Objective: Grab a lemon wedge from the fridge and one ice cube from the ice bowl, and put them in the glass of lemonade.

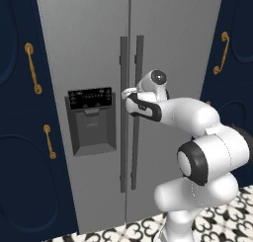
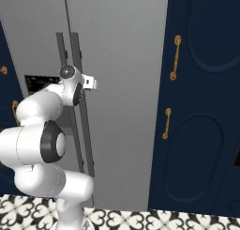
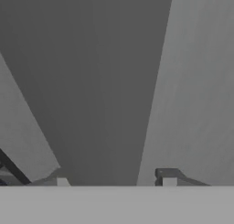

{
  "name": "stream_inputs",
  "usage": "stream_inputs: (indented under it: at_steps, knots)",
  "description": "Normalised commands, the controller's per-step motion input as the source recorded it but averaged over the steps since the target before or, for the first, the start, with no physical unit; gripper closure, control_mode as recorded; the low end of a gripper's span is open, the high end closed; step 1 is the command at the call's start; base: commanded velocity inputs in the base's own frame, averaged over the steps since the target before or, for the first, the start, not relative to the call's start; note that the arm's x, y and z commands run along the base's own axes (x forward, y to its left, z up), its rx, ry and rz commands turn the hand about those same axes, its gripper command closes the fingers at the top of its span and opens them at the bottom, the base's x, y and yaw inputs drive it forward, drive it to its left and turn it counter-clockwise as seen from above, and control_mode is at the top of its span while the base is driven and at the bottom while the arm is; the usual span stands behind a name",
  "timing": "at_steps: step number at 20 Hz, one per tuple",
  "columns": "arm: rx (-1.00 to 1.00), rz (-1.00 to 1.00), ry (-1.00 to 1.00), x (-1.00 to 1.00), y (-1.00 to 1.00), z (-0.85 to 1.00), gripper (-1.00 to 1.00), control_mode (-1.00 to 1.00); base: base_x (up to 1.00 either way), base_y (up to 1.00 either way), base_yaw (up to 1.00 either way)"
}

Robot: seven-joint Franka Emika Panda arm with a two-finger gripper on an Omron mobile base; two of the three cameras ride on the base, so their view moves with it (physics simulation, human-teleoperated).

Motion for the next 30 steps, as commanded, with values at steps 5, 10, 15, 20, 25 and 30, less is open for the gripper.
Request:
stream_inputs:
  at_steps: [5, 10, 15, 20, 25, 30]
  knots:
    - [0.00, 0.00, 0.00, 0.01, -0.02, 0.00, 1.00, -1.00, 0.00, 0.00, 0.00]
    - [0.00, -0.01, 0.00, -0.13, -0.60, 0.00, 1.00, -1.00, 0.00, 0.00, 0.00]
    - [0.01, -0.06, 0.00, -0.14, -1.00, 0.00, 1.00, -1.00, 0.00, 0.00, 0.00]
    - [0.05, -0.08, 0.00, -0.41, -1.00, 0.06, 1.00, -1.00, 0.00, 0.00, 0.00]
    - [0.08, -0.08, 0.04, -0.66, -1.00, 0.05, 1.00, -1.00, 0.00, 0.00, 0.00]
    - [0.08, -0.08, 0.07, -0.63, -1.00, 0.11, 1.00, -1.00, 0.00, 0.00, 0.00]
